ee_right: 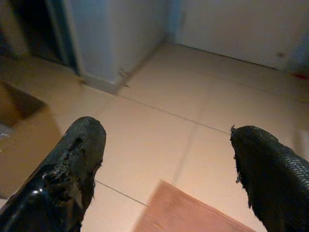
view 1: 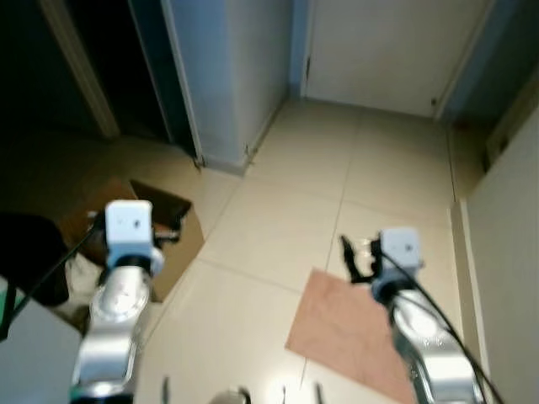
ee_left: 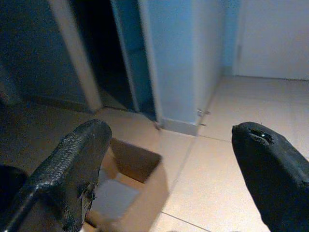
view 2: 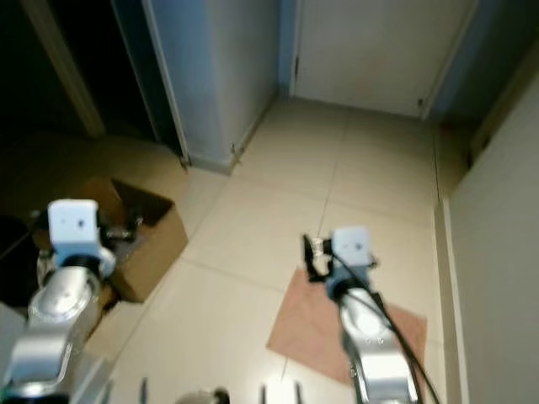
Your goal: Hang keys on a hook
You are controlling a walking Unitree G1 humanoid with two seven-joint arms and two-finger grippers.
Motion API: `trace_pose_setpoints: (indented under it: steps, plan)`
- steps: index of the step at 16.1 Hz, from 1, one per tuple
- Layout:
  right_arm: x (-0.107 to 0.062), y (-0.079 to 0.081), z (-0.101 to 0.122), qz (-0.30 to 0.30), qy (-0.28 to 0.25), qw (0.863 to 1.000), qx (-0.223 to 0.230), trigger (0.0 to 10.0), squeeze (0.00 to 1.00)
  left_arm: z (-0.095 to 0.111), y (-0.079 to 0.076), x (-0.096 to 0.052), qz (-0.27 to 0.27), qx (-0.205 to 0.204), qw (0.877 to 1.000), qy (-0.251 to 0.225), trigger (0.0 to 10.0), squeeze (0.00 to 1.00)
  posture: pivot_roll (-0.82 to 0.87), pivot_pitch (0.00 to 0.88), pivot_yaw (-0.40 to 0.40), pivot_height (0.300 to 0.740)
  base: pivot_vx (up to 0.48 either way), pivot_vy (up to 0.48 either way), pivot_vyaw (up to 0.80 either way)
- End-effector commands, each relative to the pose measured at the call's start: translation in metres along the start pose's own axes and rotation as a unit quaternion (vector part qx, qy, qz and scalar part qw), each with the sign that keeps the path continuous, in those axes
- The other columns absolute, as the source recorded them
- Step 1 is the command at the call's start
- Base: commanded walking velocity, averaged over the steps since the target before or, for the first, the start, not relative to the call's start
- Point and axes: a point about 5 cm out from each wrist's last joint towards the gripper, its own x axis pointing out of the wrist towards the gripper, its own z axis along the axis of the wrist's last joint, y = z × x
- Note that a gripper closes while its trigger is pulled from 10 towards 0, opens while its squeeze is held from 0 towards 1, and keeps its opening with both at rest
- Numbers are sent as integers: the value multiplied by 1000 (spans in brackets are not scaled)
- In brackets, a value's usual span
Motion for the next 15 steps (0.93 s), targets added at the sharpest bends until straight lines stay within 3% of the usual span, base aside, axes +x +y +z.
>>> trace_pose_setpoints:
  steps: [1, 2, 4, 12, 15]
  plan:
    - [0, -5, 1, -7, 1, 1000, 1, 10000, 1000, -3, -2, -1, -8, -2, 1000, 11, 10000, 800, -56, 0, 23, 740, 0, 0, 800]
    - [-1, -5, 0, -9, 4, 1000, 12, 10000, 1000, -9, -9, -3, -58, -11, 997, 48, 10000, 804, -63, 0, 28, 740, 0, 0, 800]
    - [-2, -6, 0, -7, 4, 1000, 16, 10000, 1000, -7, -9, -3, -52, -9, 998, 36, 10000, 812, -69, 0, 27, 740, 0, 0, 800]
    - [5, -7, 11, 10, 13, 1000, 19, 10000, 1000, -9, -13, -3, -74, -1, 995, 68, 10000, 788, -83, 0, -21, 740, 0, 0, 800]
    - [4, -12, 10, -12, 24, 999, 20, 10000, 1000, -13, -19, -6, -89, 1, 993, 84, 10000, 749, -87, 0, -15, 740, 0, 0, 800]
